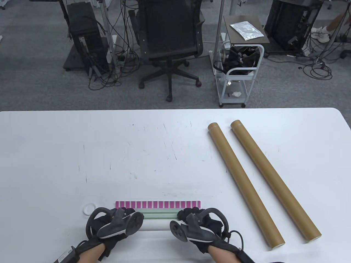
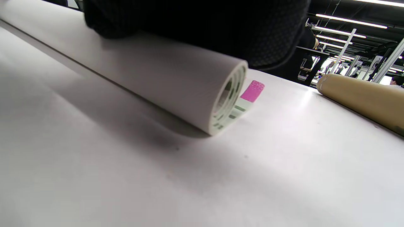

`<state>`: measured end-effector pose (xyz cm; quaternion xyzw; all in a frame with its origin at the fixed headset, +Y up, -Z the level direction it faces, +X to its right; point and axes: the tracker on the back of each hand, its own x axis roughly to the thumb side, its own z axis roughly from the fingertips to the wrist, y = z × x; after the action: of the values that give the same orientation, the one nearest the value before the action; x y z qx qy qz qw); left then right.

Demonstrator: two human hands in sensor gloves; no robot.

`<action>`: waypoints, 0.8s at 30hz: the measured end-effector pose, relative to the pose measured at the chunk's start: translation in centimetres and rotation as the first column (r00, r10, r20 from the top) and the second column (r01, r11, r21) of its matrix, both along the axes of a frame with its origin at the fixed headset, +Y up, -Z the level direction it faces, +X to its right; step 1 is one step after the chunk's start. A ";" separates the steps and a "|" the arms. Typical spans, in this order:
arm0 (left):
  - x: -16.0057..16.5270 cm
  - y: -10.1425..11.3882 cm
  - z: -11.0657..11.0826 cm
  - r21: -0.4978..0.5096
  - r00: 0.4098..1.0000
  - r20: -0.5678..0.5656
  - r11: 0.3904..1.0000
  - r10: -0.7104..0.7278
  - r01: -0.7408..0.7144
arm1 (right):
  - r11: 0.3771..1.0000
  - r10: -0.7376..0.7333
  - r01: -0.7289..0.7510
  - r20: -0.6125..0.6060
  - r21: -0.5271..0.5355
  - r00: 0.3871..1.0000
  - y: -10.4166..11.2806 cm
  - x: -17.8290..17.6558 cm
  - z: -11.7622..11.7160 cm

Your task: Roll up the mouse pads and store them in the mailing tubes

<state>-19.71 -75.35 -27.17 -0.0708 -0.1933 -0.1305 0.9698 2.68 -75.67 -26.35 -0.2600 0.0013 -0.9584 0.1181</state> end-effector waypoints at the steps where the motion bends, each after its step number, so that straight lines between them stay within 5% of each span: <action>1: -0.1 0.1 0.0 0.000 1.000 0.004 1.000 -0.009 0.009 | 1.000 0.003 -0.003 0.004 -0.002 1.000 -0.1 0.0 -0.1; 12: -0.3 -0.2 -0.4 -0.186 0.997 0.002 0.980 0.075 -0.073 | 0.994 -0.029 0.030 0.005 -0.105 1.000 0.1 0.6 0.0; 24: 0.1 -0.1 -0.2 -0.169 1.000 -0.003 0.985 0.028 -0.028 | 0.998 -0.010 0.011 0.012 -0.057 1.000 0.2 0.8 0.0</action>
<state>-19.66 -75.41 -27.33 -0.1502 -0.2042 -0.0999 0.9622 3.48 -75.50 -26.36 -0.2576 -0.0255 -0.9601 0.1056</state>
